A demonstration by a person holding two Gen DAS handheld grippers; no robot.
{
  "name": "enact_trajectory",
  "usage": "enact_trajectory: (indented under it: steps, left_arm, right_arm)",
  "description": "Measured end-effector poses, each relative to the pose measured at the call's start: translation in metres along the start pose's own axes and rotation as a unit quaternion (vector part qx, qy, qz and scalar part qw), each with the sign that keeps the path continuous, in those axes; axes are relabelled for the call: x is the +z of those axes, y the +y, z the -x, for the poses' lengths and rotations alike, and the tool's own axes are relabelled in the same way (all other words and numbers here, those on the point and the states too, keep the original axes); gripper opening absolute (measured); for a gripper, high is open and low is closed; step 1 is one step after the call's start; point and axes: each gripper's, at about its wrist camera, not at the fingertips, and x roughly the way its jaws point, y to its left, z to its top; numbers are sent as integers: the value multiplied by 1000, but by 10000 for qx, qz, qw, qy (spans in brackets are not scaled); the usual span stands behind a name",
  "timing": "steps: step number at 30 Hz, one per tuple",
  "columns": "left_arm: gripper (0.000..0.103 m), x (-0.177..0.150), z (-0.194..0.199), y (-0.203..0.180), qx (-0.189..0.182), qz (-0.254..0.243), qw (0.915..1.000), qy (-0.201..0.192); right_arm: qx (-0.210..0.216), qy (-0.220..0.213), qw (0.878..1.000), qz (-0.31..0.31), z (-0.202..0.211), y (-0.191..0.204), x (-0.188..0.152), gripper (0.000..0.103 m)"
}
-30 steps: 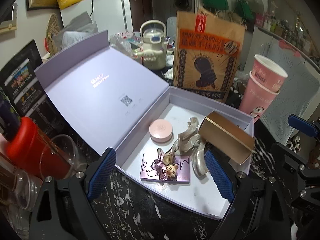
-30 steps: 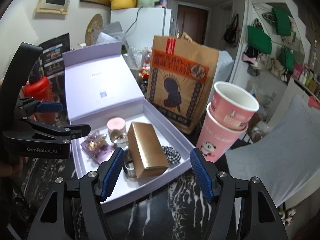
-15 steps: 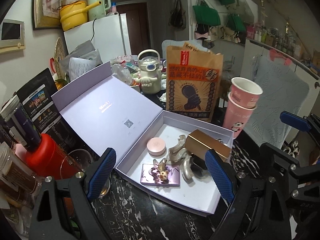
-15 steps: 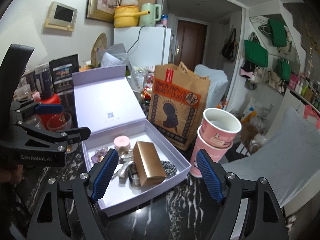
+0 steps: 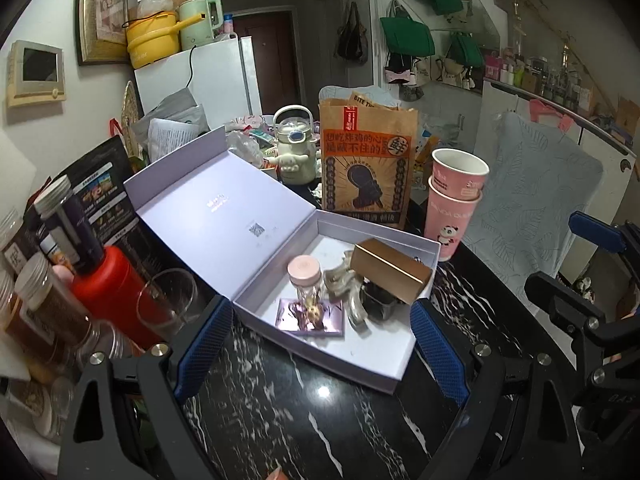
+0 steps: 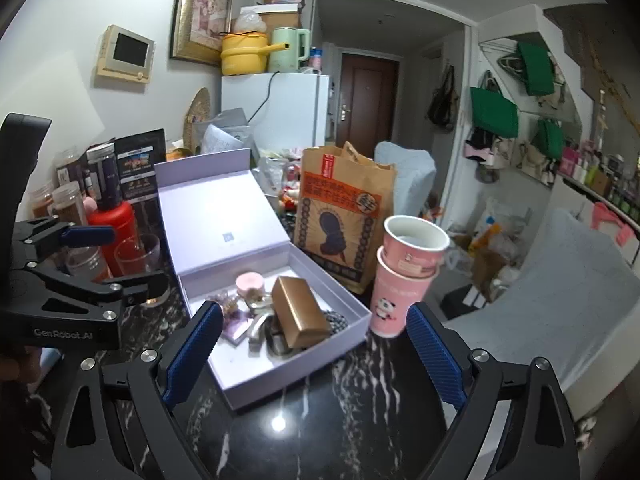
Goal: Organize rigid objects
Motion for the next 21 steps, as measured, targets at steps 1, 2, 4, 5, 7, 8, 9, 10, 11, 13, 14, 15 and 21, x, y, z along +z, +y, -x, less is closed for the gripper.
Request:
enact_trajectory:
  steps: [1, 2, 4, 5, 7, 8, 9, 10, 11, 13, 14, 15, 21]
  left_arm:
    - [91, -3, 2, -1, 7, 17, 10000, -8]
    - [91, -6, 4, -1, 24, 39, 10000, -17]
    - [91, -12, 7, -2, 61, 72, 10000, -20]
    - [91, -15, 8, -1, 70, 96, 9999, -19]
    - [91, -21, 10, 0, 95, 160, 9998, -3]
    - [91, -24, 10, 0, 101, 180, 9998, 8]
    - [91, -26, 9, 1, 107, 193, 9998, 30]
    - [91, -29, 8, 1, 121, 207, 9997, 61]
    - [91, -32, 6, 2, 132, 243, 9996, 105]
    - [91, -38, 3, 4, 113, 302, 9993, 174]
    - [91, -41, 1, 5, 80, 340, 9991, 223]
    - [91, -44, 0, 5, 47, 361, 9990, 255]
    - [91, -55, -6, 6, -30, 394, 9985, 382]
  right_arm:
    - [-17, 5, 10000, -10, 2, 0, -2, 96]
    - [-36, 18, 10000, -28, 4, 1, -5, 96]
    - [-48, 53, 9999, -76, 7, 0, -10, 96]
    - [-55, 77, 9999, -111, 8, 0, -12, 96]
    - [-73, 148, 9997, -204, 8, -1, -18, 96]
    - [-74, 183, 9995, -233, 8, -1, -21, 97]
    - [-61, 234, 9994, -256, 7, -1, -25, 97]
    - [-48, 262, 9993, -265, 8, -1, -28, 97]
    - [-48, 307, 9991, -281, 8, 0, -32, 97]
    - [-110, 357, 9987, -342, 9, 1, -40, 97]
    - [-137, 372, 9985, -388, 9, 2, -43, 97]
    - [-151, 395, 9981, -442, 9, 3, -46, 97]
    - [3, 510, 9957, -768, 8, 5, -65, 97]
